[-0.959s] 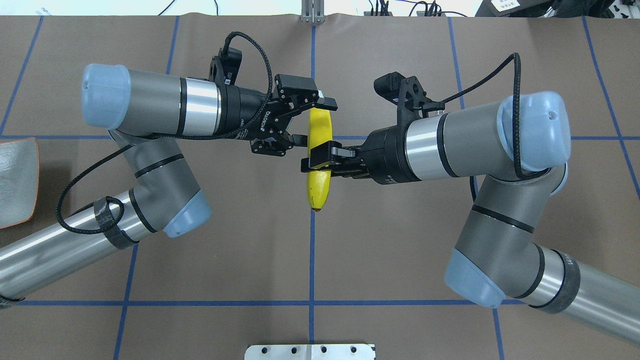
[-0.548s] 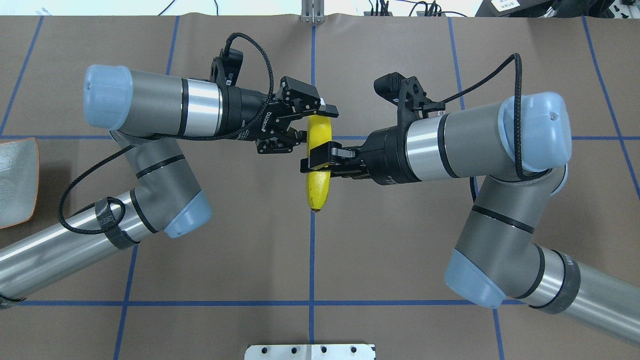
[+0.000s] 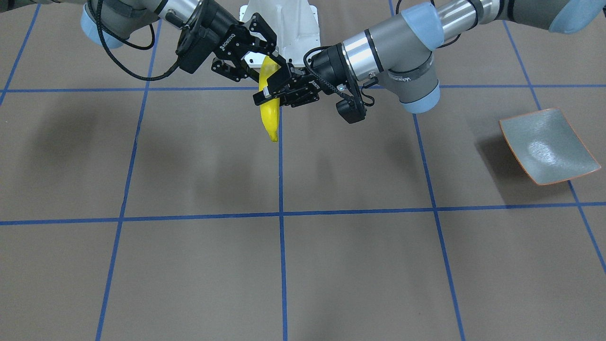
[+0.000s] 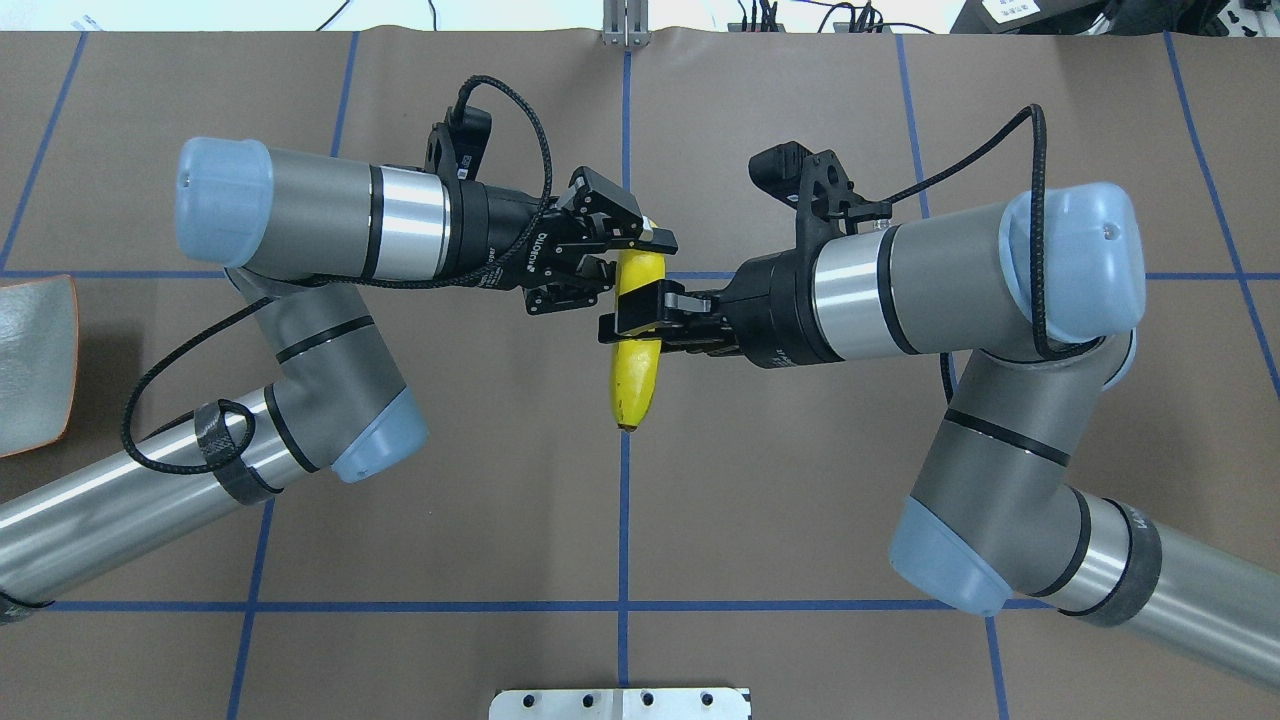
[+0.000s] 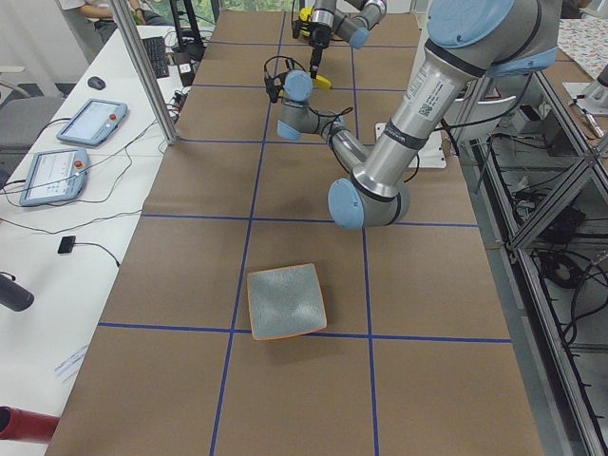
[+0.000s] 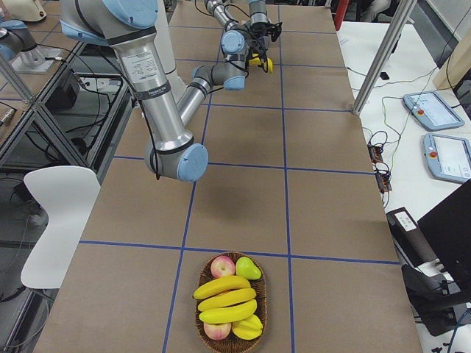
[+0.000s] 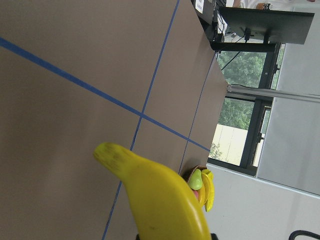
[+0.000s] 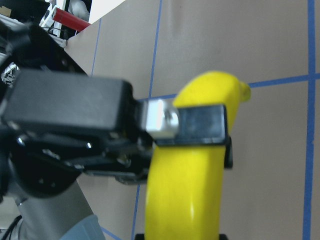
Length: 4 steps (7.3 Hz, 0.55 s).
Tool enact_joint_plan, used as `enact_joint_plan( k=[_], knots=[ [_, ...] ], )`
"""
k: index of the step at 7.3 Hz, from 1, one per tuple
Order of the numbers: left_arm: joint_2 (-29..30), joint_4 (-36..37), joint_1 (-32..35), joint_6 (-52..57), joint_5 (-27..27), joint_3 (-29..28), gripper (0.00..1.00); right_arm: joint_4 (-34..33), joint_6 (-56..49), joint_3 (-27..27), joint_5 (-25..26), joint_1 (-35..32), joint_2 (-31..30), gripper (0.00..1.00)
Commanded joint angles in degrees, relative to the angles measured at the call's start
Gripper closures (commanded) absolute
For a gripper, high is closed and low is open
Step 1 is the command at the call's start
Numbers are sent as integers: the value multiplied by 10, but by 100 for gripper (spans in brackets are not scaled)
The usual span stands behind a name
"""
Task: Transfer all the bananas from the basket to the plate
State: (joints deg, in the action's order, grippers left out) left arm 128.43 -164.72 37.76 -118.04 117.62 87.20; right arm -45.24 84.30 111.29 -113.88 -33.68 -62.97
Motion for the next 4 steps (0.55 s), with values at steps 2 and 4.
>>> enact_joint_plan(
  k=[2, 4],
  knots=[
    [-16, 3, 5, 7, 6, 3, 100, 18, 0, 36, -9, -16, -56, 0],
    [-76, 9, 86, 61, 128, 2, 100, 18, 0, 39, -34, -52, -106, 0]
  ],
)
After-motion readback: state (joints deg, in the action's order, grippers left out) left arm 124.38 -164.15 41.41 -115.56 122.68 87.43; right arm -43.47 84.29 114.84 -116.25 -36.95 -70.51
